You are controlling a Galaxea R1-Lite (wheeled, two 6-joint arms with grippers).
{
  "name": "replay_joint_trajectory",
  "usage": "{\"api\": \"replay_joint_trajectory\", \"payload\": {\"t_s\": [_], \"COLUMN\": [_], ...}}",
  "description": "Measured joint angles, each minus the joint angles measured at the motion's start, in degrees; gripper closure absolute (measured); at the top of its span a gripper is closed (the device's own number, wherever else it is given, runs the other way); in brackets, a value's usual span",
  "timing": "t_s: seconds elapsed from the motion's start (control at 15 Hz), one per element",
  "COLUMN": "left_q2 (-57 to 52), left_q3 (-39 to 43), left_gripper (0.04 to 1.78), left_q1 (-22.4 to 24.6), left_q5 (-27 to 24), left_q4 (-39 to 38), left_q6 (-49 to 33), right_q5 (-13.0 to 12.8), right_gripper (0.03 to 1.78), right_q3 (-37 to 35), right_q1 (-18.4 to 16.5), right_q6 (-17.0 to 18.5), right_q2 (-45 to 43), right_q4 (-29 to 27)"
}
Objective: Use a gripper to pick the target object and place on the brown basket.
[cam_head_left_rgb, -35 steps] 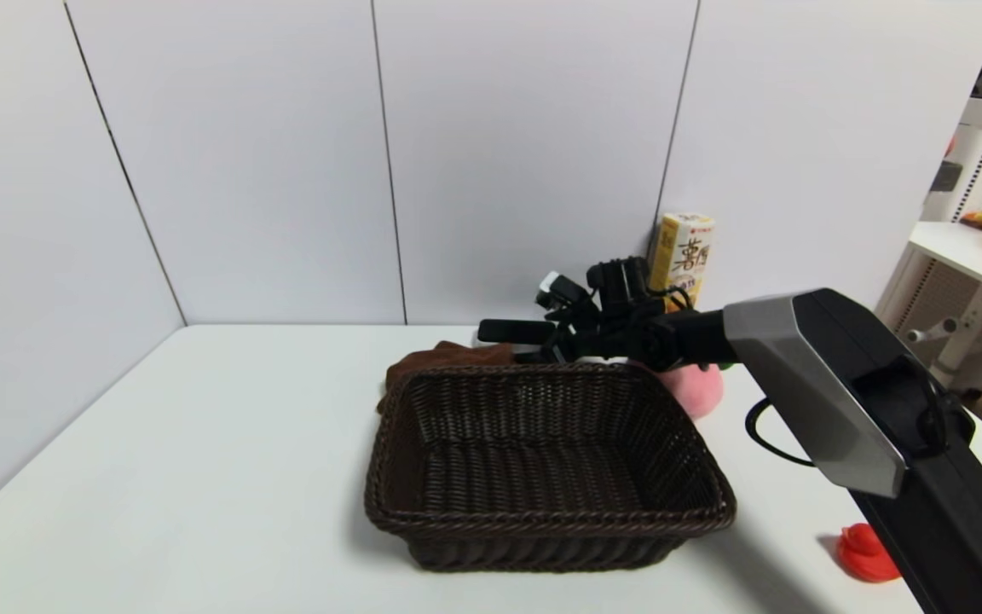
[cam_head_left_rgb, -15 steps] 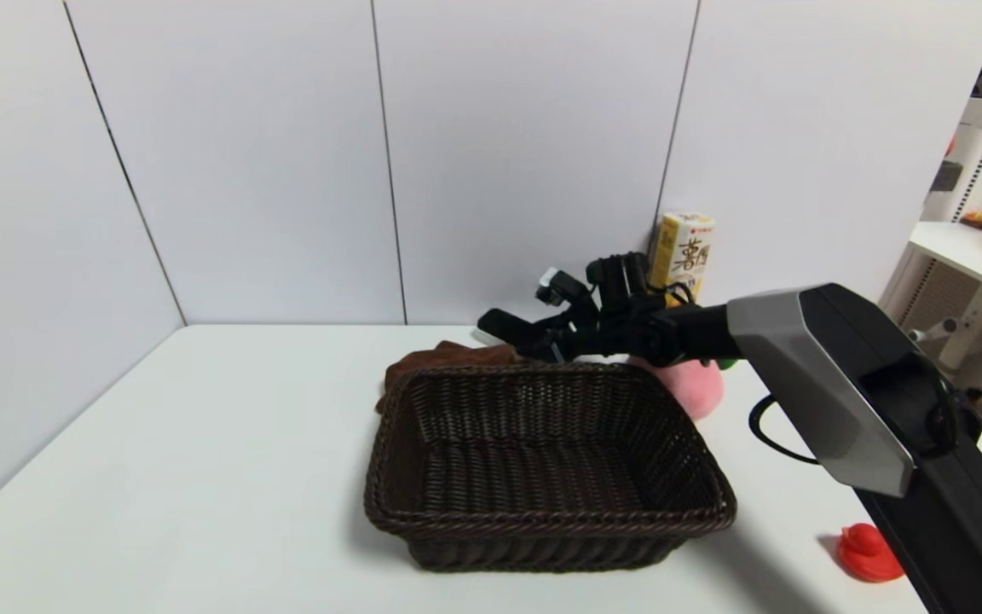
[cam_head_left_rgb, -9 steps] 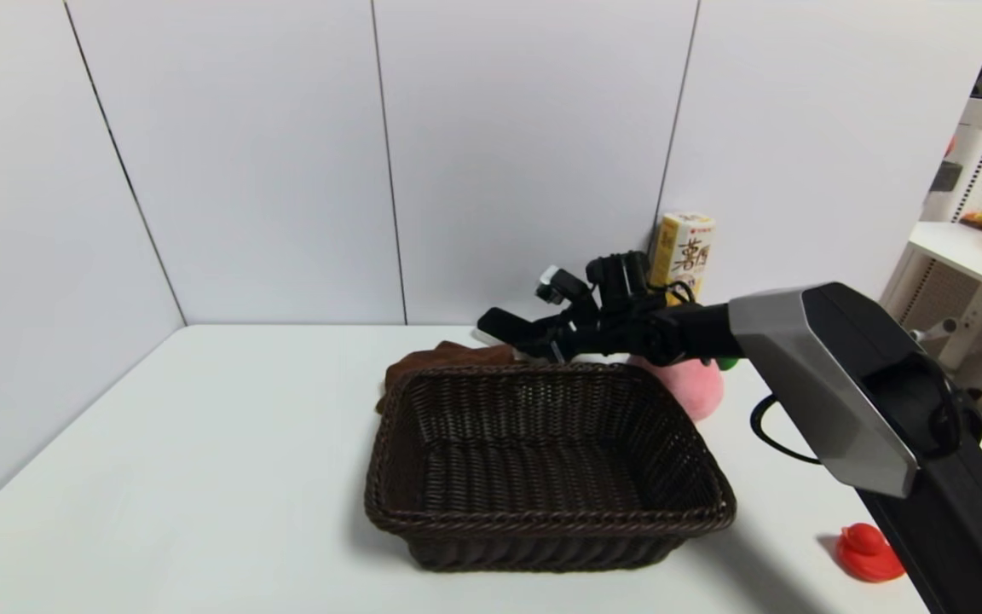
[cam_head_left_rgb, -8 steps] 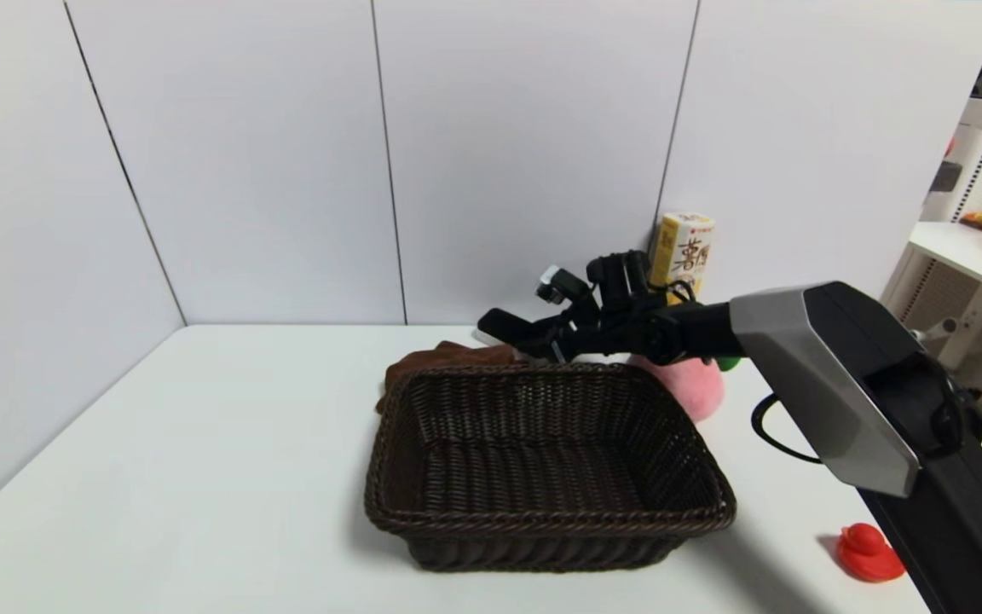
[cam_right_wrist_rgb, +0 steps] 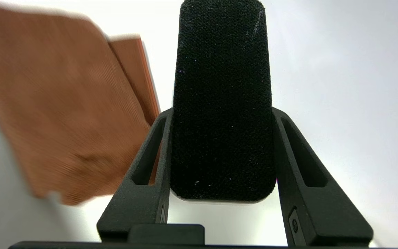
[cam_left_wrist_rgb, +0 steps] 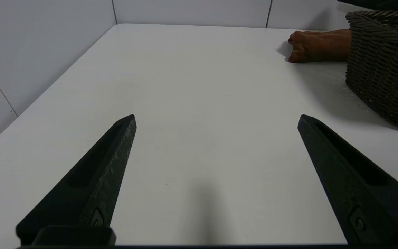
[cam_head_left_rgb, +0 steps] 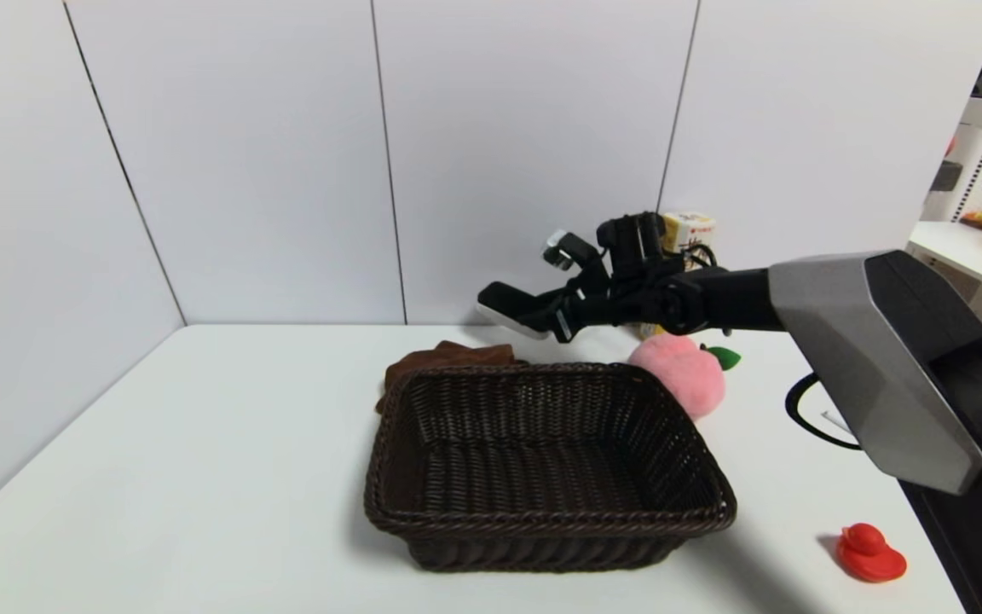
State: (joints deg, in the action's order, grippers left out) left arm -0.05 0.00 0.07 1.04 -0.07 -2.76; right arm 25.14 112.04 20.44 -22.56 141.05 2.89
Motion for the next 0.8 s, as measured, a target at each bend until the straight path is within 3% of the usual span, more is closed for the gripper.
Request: {"api": "replay_joint_trajectory", "payload": {"t_s": [0.27,0.53,0.67,0.8], "left_q2": [-0.02,-0.02,-0.02,-0.02], "left_q3": [0.0,0.0,0.0,0.0], "left_gripper": [0.13,0.13,0.13,0.13], "left_q1": [0.0,0.0,0.0,0.0], "left_q5": [0.01,-0.02,0.0,0.0], "left_q4": [-0.02,0.0,0.0,-0.02], "left_q6": [-0.02,0.0,0.0,-0.02], "right_q5": [1.23,6.23,9.31,12.62], "right_gripper": [0.96,0.96,0.96,0.96], "right_q3": [-0.17,-2.82,-8.37,-16.46], "right_q1": [-0.02,-0.05,0.44,1.27], "right_q6": [1.84,1.73,0.99,-2.12], "right_q2": [-6.68,-17.18,-24.17,-29.94], "right_q4": [-0.39,-6.41,-8.89,-9.64]}}
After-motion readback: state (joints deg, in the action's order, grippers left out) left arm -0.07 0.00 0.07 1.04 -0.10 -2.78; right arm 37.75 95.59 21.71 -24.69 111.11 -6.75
